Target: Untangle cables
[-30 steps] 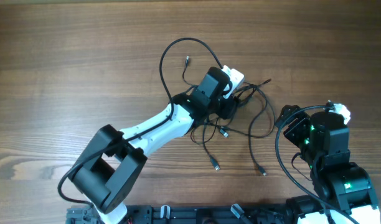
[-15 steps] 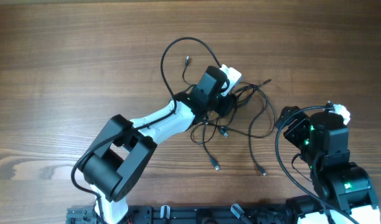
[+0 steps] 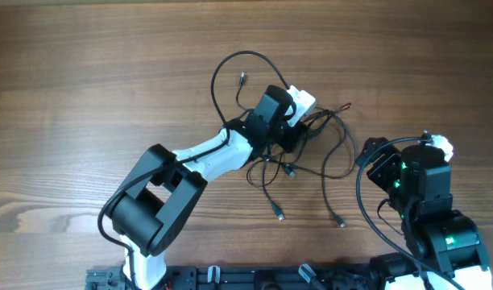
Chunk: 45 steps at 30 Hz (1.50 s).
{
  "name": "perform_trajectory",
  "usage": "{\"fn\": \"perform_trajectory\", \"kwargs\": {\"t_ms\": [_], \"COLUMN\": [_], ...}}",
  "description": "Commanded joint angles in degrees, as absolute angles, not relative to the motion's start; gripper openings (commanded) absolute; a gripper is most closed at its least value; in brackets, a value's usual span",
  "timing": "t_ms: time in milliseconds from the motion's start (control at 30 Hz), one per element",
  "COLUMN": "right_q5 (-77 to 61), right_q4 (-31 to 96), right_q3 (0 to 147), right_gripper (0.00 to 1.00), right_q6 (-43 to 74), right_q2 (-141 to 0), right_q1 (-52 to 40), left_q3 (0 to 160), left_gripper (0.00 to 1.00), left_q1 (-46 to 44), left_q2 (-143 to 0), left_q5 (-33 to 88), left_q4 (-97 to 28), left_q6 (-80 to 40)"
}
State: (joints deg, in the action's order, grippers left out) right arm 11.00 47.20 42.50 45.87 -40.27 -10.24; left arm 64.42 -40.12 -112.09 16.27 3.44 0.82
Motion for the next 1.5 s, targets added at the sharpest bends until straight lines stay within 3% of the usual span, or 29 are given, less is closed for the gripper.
{"fn": "perform_trajectory", "kwargs": {"t_ms": [0, 100, 167, 200, 300, 333, 367, 400, 500, 600, 667, 767, 800, 833, 967, 1067, 1267, 1400, 1467], "right_q5": [11.73, 11.55, 11.51, 11.31, 10.22, 10.11, 9.21, 8.88, 8.88, 8.86, 8.88, 8.93, 8.93, 8.93, 5.54, -13.13, -23.92, -23.94, -24.62], "right_q4": [47.24, 47.24, 47.24, 47.24, 47.20, 47.24, 47.20, 47.20, 47.20, 47.24, 47.24, 47.20, 47.22, 47.24, 46.68, 41.80, 35.64, 29.08, 25.39], "right_q3": [42.68, 42.68, 42.68, 42.68, 42.68, 42.68, 42.68, 42.68, 42.68, 42.68, 42.70, 42.68, 42.68, 42.68, 42.68, 42.70, 42.70, 42.70, 42.70], "right_gripper": [1.00, 0.99, 1.00, 1.00, 1.00, 1.00, 1.00, 1.00, 1.00, 1.00, 1.00, 1.00, 0.99, 1.00, 0.99, 0.99, 0.98, 0.85, 0.84], "right_q6": [46.46, 46.48, 46.48, 46.44, 44.75, 44.10, 42.61, 42.02, 42.00, 42.00, 41.95, 41.95, 41.95, 41.91, 35.79, 22.13, 27.11, 33.41, 34.85], "right_q2": [-40.29, -40.29, -40.29, -40.29, -40.29, -40.29, -40.29, -40.29, -40.29, -40.29, -40.29, -40.29, -40.29, -40.29, -40.29, -40.29, -40.29, -40.29, -40.29], "right_q1": [-10.11, -10.11, -10.11, -10.11, -10.11, -10.11, -10.11, -10.11, -10.11, -10.11, -10.11, -10.11, -10.11, -10.11, -10.11, -10.11, -10.11, -10.11, -10.11], "left_q3": [64.84, 64.84, 64.84, 64.84, 64.84, 64.84, 64.84, 64.84, 64.84, 64.84, 64.84, 64.84, 64.86, 64.86, 64.86, 64.86, 64.86, 64.86, 64.86], "left_gripper": [0.32, 0.13, 0.12, 0.04, 0.04, 0.14, 0.36, 0.42, 0.49, 0.50, 0.44, 0.23, 0.09, 0.04, 0.04, 0.04, 0.04, 0.04, 0.04], "left_q1": [-39.94, -39.94, -39.94, -39.94, -39.94, -39.94, -39.94, -39.97, -39.97, -39.94, -39.94, -39.94, -39.94, -39.94, -39.94, -39.97, -39.94, -39.94, -39.97], "left_q2": [-113.40, -113.43, -113.45, -113.49, -113.49, -113.49, -113.49, -113.49, -113.49, -115.04, -116.07, -115.83, -115.83, -115.59, -111.79, -104.71, -92.18, -85.86, -83.50], "left_q5": [18.13, 18.13, 17.93, 17.91, 16.64, 16.64, 16.64, 16.64, 16.64, 15.75, 15.79, 15.79, 15.81, 15.84, 15.84, 15.86, 15.84, 15.86, 15.90], "left_q4": [3.66, 3.66, 3.38, 3.22, 2.46, 2.22, 1.93, 1.96, 1.96, 2.52, 2.81, 4.60, 5.02, 4.93, 4.95, 4.99, 4.01, -0.95, -3.46], "left_q6": [1.28, 1.28, 1.28, 1.28, 1.28, 1.28, 1.28, 1.28, 1.28, 1.28, 1.28, 1.06, 0.80, 0.43, -0.64, -0.64, -0.64, -0.64, -0.64]}}
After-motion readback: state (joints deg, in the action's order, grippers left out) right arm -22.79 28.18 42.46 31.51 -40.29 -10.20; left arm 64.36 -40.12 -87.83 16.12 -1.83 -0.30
